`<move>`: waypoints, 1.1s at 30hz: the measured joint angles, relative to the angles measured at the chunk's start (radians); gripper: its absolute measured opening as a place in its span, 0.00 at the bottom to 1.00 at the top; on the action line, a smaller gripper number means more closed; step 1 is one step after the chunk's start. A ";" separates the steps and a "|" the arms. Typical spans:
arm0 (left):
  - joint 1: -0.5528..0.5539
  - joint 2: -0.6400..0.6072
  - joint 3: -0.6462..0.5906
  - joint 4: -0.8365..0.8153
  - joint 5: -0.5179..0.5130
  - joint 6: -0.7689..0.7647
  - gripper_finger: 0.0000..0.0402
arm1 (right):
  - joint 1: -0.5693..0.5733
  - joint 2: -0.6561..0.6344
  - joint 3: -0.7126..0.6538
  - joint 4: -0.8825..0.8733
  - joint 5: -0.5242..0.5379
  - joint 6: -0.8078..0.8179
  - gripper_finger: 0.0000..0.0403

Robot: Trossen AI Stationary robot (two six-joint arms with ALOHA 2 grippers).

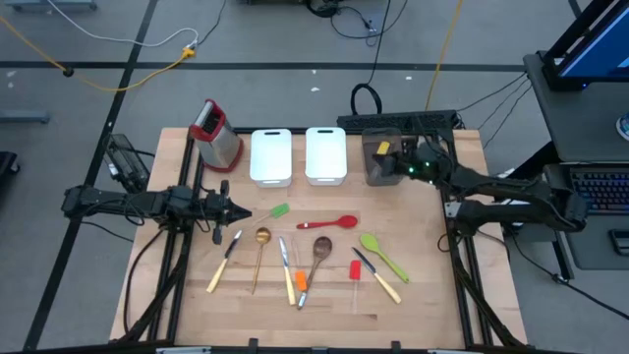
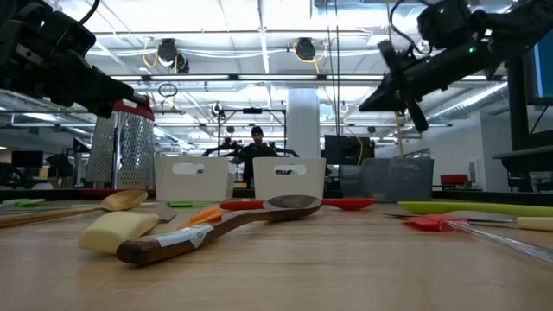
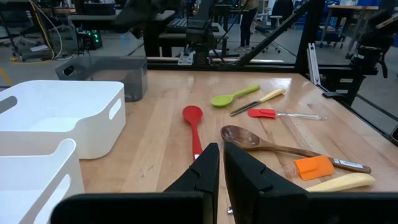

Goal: Pick & Place Kitchen Items
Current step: Put the green silicone spatula into the black bin

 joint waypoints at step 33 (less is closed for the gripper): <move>0.000 0.000 0.000 0.000 0.000 -0.031 0.06 | 0.445 -0.156 0.000 0.000 0.003 -0.132 0.00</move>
